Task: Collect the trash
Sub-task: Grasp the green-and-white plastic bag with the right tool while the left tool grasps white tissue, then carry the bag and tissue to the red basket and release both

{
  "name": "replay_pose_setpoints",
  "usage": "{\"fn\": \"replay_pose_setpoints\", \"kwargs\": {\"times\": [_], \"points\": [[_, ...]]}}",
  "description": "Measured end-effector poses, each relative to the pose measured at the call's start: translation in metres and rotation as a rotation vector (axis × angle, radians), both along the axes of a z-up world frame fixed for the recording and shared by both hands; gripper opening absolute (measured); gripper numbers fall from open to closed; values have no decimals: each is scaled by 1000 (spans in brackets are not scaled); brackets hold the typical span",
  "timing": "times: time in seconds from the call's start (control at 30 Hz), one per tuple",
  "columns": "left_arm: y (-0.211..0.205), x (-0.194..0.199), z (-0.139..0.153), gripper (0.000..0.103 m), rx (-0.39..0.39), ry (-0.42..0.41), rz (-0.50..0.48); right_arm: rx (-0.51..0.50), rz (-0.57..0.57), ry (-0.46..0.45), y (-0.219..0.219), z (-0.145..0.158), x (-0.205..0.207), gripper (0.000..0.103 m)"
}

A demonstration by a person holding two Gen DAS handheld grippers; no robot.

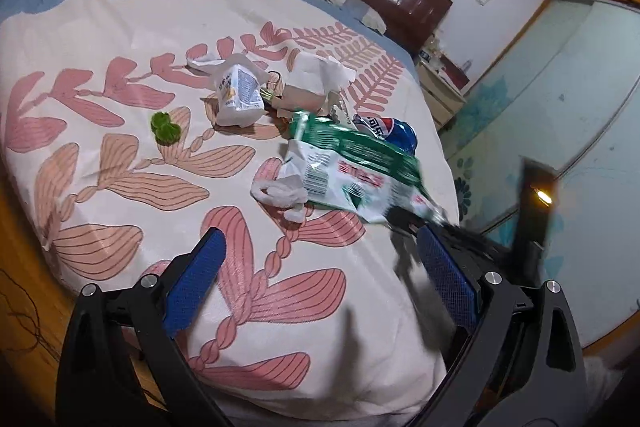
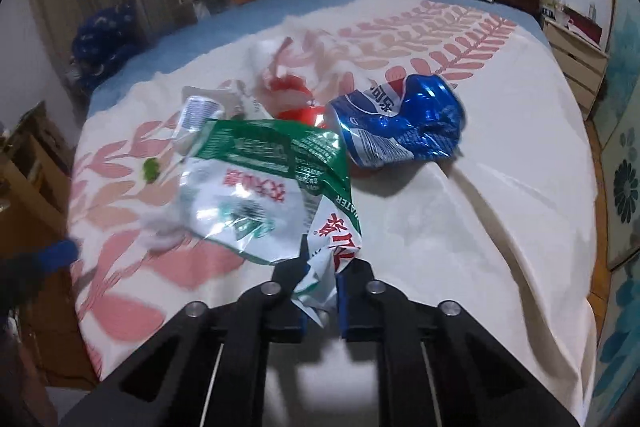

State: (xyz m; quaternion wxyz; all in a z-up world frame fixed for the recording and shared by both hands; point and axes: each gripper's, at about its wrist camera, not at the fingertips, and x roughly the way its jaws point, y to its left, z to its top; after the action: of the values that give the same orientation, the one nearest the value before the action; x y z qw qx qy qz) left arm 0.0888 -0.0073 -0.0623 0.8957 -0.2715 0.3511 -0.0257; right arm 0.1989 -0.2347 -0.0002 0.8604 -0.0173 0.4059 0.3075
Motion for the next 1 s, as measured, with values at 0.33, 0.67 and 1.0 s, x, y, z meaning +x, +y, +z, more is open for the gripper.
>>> {"fn": "replay_pose_setpoints", "kwargs": {"times": [0.33,0.67,1.0], "points": [[-8,41,-17,95,136,80,28,267,-171,83,-126,48,-99,10],[-8,64,-39,78,221,133,127,190,-160,189,-147,11,-134,10],[-13,38,-37,21,172,96,97,184,-155,147,-150,24,-133,11]]}}
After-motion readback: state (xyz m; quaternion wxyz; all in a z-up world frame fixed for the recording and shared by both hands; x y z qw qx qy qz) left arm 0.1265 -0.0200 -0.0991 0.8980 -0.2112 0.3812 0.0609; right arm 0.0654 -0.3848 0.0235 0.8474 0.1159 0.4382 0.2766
